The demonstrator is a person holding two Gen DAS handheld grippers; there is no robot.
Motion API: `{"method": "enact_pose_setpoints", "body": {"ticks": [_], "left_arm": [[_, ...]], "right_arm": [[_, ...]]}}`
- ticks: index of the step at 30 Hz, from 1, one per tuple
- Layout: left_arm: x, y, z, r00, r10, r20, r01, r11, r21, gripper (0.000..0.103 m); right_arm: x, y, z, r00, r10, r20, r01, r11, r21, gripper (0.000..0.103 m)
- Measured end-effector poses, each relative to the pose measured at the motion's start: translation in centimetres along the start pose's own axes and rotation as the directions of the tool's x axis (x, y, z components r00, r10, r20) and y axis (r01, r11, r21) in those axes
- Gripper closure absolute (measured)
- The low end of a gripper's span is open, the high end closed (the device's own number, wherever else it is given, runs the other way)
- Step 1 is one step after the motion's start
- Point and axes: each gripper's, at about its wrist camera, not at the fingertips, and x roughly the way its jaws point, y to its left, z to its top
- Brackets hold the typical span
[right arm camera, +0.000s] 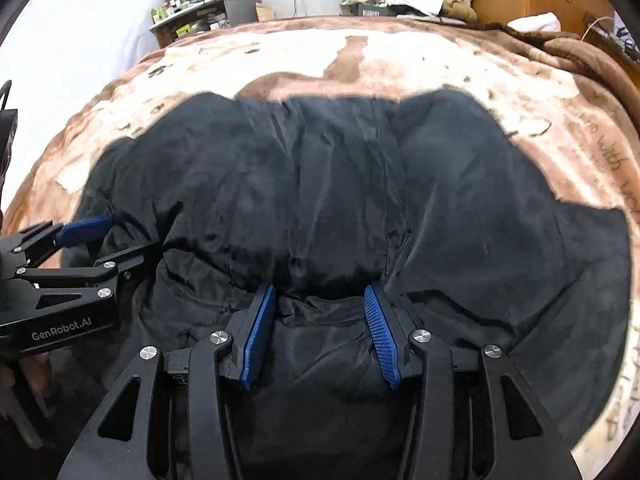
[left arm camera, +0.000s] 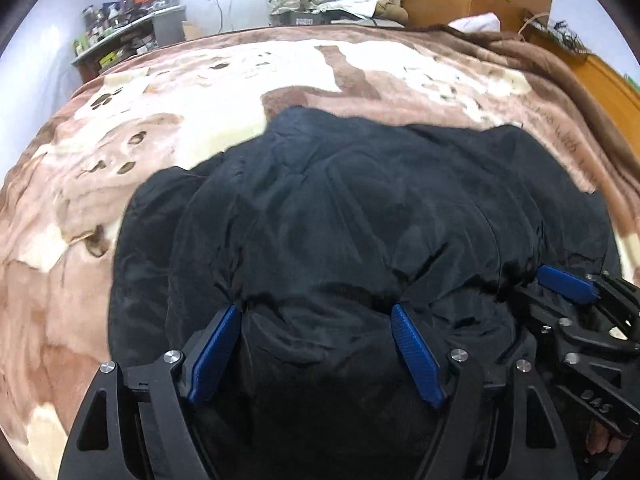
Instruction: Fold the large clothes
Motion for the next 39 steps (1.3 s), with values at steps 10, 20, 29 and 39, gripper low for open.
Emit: {"method": "enact_pose_setpoints", "body": {"ticks": [10,20,29,39], "left_arm": [[-1.7,0.1,-3.3,0.999,0.043,-0.009,-0.043,0.998,0.035,0.016],[1.2,0.7,-4.1,0.998,0.025,-0.05,-0.025,1.0,0.009,0.005],[1.8,0.1,-4.2,0.998,0.04,-0.04,-0.04,0.999,0.008,0.002],[-4.7,3.2,-5.9,0.998,-0.033,-0.046,0.03,0.997,-0.066,0.003]], "right_arm": [[-3.0,2.7,-2.6,0.994,0.099,0.046,-0.095,0.992,-0.079,0.056],[2.2,2.7,-3.8,0.999,-0.009,-0.05,0.003,0.991,-0.131,0.052],[3.5,2.5,-3.5,0.998,-0.02,-0.067,0.013,0.995,-0.098,0.052],[-2.9,2.1,-3.6,1.0,0.016,0.012,-0.016,0.999,-0.028,0.051]]}}
